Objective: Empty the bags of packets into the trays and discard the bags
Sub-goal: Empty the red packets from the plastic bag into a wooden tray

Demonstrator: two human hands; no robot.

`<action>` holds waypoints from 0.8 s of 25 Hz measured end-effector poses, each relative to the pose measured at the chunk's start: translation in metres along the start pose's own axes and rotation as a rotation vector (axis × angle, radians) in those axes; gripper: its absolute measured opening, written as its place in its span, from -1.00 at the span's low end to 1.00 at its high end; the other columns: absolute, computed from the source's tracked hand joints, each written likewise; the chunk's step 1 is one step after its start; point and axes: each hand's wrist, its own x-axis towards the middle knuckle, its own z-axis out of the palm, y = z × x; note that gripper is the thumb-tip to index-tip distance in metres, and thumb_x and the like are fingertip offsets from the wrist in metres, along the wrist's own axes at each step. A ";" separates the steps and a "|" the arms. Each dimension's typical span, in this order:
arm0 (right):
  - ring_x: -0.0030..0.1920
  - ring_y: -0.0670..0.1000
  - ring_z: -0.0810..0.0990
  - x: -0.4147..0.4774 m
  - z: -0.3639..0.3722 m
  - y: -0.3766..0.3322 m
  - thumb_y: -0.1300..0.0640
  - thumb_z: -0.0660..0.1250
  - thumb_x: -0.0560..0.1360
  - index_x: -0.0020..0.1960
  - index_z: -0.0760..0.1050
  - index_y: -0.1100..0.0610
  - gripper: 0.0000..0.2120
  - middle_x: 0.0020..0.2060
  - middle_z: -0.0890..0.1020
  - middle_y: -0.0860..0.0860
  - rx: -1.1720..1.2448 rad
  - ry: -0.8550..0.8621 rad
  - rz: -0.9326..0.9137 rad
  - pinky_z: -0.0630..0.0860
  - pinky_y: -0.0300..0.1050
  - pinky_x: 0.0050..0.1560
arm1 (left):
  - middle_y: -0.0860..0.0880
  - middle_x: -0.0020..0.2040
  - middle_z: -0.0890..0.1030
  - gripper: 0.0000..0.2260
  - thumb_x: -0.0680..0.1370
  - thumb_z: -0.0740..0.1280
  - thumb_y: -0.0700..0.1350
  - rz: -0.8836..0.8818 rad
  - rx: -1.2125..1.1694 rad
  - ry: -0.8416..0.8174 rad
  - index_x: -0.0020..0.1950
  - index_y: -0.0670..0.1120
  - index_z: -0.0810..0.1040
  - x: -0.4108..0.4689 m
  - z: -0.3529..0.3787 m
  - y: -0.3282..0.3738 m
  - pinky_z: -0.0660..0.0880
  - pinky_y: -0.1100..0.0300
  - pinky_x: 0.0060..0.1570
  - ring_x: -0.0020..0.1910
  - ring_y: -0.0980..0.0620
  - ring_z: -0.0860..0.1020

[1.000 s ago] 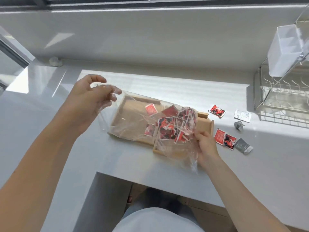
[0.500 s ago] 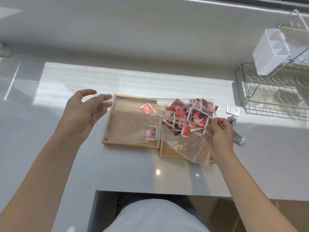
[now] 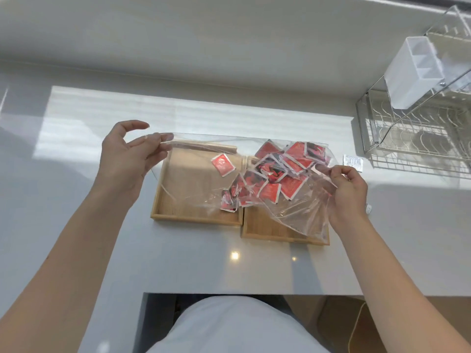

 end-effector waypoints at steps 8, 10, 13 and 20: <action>-0.25 0.02 0.73 0.001 0.006 -0.006 0.23 0.20 0.66 -0.16 0.39 0.09 -0.78 -0.20 0.61 0.00 -0.052 -0.029 -0.023 0.63 -0.10 -0.32 | -0.05 -0.09 0.74 -0.82 0.58 0.33 -0.26 0.080 0.004 -0.021 0.11 -0.05 0.42 0.015 0.006 0.001 0.56 0.27 -0.13 -0.20 0.07 0.65; -0.14 0.12 0.74 0.004 0.007 -0.008 0.23 0.20 0.66 -0.17 0.40 0.08 -0.77 -0.16 0.65 0.03 -0.005 -0.027 -0.031 0.65 -0.08 -0.27 | -0.05 -0.09 0.74 -0.82 0.58 0.33 -0.25 0.078 0.005 -0.018 0.12 -0.06 0.41 0.016 0.008 0.001 0.56 0.28 -0.13 -0.20 0.07 0.65; -0.14 0.16 0.69 0.006 0.010 -0.011 0.24 0.20 0.66 -0.18 0.41 0.08 -0.76 -0.17 0.67 0.04 -0.052 -0.040 -0.026 0.60 -0.09 -0.25 | -0.05 -0.10 0.73 -0.82 0.58 0.33 -0.25 0.069 0.014 -0.001 0.10 -0.04 0.42 0.019 0.009 0.000 0.55 0.27 -0.12 -0.21 0.07 0.64; -0.16 0.08 0.74 0.005 0.011 -0.021 0.18 0.21 0.66 -0.16 0.41 0.08 -0.79 -0.15 0.69 0.04 -0.022 -0.036 -0.112 0.67 -0.05 -0.18 | -0.10 -0.03 0.73 -0.83 0.58 0.34 -0.23 0.025 -0.028 -0.048 0.11 -0.03 0.44 0.024 0.005 -0.002 0.56 0.28 -0.14 -0.20 0.06 0.64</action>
